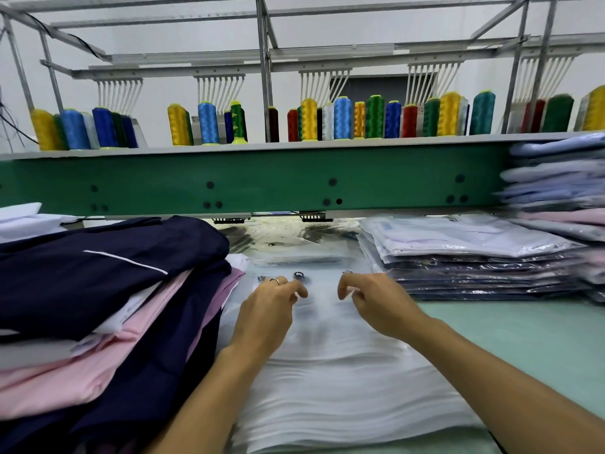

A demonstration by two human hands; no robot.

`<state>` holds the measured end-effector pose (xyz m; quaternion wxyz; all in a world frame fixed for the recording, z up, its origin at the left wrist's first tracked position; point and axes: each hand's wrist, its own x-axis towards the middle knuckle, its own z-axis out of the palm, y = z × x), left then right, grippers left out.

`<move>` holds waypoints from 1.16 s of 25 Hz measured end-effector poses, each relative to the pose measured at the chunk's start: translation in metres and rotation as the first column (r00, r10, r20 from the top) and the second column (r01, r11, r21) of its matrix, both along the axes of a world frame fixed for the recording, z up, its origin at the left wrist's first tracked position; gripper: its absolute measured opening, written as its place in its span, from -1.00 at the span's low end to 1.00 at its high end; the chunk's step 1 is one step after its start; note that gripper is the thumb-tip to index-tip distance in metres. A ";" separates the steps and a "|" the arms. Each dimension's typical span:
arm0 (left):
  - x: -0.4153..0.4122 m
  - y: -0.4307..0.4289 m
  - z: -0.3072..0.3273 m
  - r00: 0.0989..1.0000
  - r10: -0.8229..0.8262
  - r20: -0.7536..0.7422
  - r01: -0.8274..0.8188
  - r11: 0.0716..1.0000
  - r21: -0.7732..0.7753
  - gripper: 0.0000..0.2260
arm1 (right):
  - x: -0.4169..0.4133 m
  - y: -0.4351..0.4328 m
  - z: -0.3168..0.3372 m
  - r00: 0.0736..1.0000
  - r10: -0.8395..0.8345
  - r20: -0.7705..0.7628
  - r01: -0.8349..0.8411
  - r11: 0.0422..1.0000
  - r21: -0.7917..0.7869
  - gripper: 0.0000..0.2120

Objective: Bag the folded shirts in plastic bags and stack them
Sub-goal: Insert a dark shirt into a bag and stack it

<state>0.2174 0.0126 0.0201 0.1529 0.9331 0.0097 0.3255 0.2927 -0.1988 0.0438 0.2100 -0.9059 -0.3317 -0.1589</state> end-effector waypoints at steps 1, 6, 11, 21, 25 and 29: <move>0.001 0.000 -0.001 1.000 0.017 -0.019 -0.017 0.999 0.030 -0.76 | 0.001 0.000 0.000 0.999 -0.012 -0.035 0.011 0.999 -0.041 -0.62; 0.003 0.003 -0.002 0.992 0.061 -0.113 -0.053 0.996 0.073 -0.70 | -0.002 -0.008 0.002 0.978 0.054 -0.203 -0.101 0.969 -0.228 -0.44; -0.004 0.003 0.006 0.967 0.116 -0.228 -0.107 0.993 0.049 -0.71 | 0.000 -0.013 0.004 0.980 -0.005 -0.200 -0.053 0.958 -0.282 -0.45; -0.004 0.007 0.001 0.955 0.140 -0.262 -0.078 0.970 0.232 -0.24 | 0.007 -0.005 -0.010 0.998 0.012 -0.054 -0.029 0.942 -0.334 -0.08; -0.003 0.012 0.002 0.964 0.199 -0.174 -0.156 0.960 0.233 -0.16 | 0.011 -0.008 -0.007 0.997 -0.071 -0.007 0.068 0.973 -0.218 -0.06; -0.003 0.010 0.005 0.969 0.247 0.025 -0.247 0.944 0.218 -0.21 | 0.015 -0.011 0.003 0.997 -0.054 0.049 0.049 0.994 0.098 -0.21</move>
